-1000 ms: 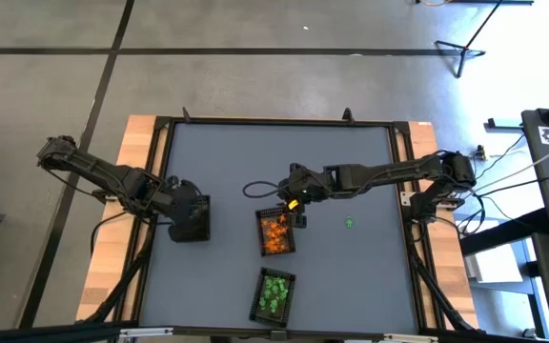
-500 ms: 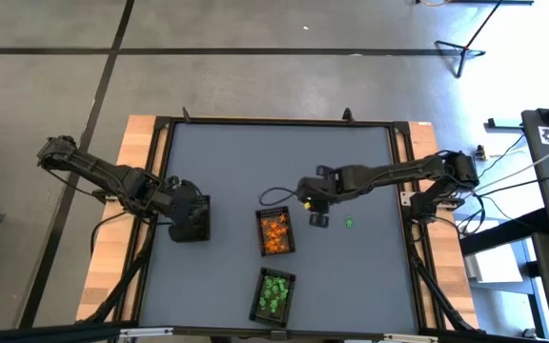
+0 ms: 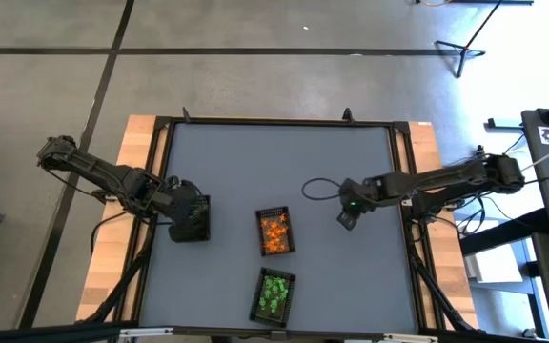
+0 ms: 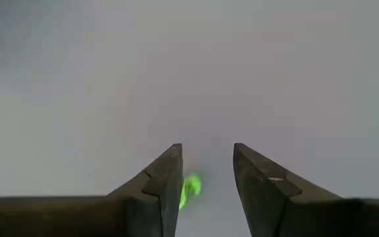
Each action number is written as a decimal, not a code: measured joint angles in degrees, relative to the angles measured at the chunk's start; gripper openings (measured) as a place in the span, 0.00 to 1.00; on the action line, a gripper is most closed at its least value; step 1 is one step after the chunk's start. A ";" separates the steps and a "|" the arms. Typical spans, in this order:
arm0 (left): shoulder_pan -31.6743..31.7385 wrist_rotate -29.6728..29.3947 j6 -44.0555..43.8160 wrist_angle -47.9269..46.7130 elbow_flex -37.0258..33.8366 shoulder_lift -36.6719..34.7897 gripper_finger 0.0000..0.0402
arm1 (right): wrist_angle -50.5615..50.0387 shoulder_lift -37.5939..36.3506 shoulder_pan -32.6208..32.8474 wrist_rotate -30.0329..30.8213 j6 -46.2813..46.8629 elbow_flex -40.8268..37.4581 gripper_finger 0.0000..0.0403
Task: Sort Halloween decoration
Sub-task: Put the green toy skeleton into the bottom black basket
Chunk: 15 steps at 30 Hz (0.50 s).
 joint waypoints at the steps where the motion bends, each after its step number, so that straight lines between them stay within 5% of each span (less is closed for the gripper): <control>1: 0.00 -0.02 0.00 0.02 0.00 -0.01 0.10 | 0.22 -0.62 0.01 -1.21 2.12 -1.31 0.33; 8: 0.00 -0.02 0.00 -0.01 0.00 -0.01 0.10 | 4.73 0.52 5.05 -2.98 10.34 -7.06 0.33; 15: 0.00 -0.02 0.00 0.02 0.00 -0.02 0.10 | 10.56 3.73 10.05 1.69 12.63 -7.56 0.33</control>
